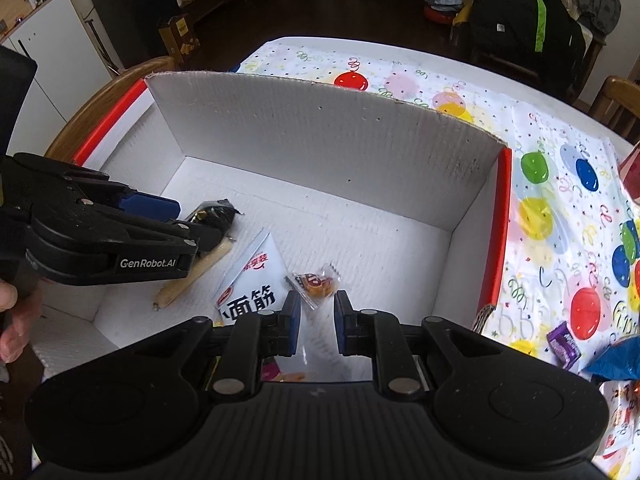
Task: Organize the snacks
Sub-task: 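Open the left tool to drop the black packet while the right tool releases the stick snack in the box, then move both tools out of the box back over the snack pile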
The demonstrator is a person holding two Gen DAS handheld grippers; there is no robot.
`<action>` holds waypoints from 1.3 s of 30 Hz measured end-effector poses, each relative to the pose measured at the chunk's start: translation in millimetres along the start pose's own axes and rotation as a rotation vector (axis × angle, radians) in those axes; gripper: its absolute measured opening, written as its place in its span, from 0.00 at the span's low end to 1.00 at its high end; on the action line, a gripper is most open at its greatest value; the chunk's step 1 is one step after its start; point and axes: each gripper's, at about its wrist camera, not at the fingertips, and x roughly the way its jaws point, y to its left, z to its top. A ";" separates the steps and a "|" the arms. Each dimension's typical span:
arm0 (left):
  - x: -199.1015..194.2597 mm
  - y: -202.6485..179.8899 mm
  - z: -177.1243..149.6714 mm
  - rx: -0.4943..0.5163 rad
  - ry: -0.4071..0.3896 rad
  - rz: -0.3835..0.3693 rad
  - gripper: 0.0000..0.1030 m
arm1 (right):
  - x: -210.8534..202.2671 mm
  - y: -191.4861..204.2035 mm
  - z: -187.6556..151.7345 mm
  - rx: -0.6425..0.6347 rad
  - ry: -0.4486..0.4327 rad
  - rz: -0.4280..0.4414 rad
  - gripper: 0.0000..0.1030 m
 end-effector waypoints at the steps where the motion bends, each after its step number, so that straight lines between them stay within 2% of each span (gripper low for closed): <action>1: -1.9 -0.3 -0.2 -0.001 -0.004 -0.001 0.41 | -0.9 -0.2 -0.5 0.004 0.003 0.003 0.17; 3: -6.6 -0.2 -1.0 -0.005 -0.016 -0.005 0.49 | -3.1 0.4 -1.5 0.006 0.005 0.010 0.17; 9: -24.9 -2.4 -6.1 -0.003 -0.054 -0.011 0.58 | -19.0 0.5 -6.0 0.021 -0.015 0.035 0.18; 12: -35.8 -4.1 -10.8 -0.002 -0.077 -0.007 0.62 | -30.0 -1.3 -8.8 0.023 -0.028 0.052 0.31; 14: -42.8 -4.8 -13.6 -0.003 -0.088 -0.011 0.63 | -37.6 -2.7 -12.0 0.030 -0.045 0.054 0.47; 16: -50.0 -5.4 -16.8 -0.006 -0.102 -0.015 0.67 | -45.7 -4.1 -15.2 0.036 -0.062 0.056 0.54; 21: -67.4 -10.5 -23.7 0.002 -0.133 -0.022 0.72 | -64.9 -8.6 -23.7 0.050 -0.083 0.064 0.56; 23: -74.7 -13.3 -26.8 0.006 -0.147 -0.028 0.73 | -73.4 -10.6 -27.7 0.055 -0.096 0.068 0.64; 32: -104.8 -35.2 -36.2 0.041 -0.199 -0.059 0.84 | -108.9 -25.6 -48.7 0.099 -0.119 0.087 0.71; 39: -119.8 -62.3 -42.7 0.092 -0.214 -0.099 0.89 | -130.7 -46.7 -72.2 0.139 -0.109 0.082 0.72</action>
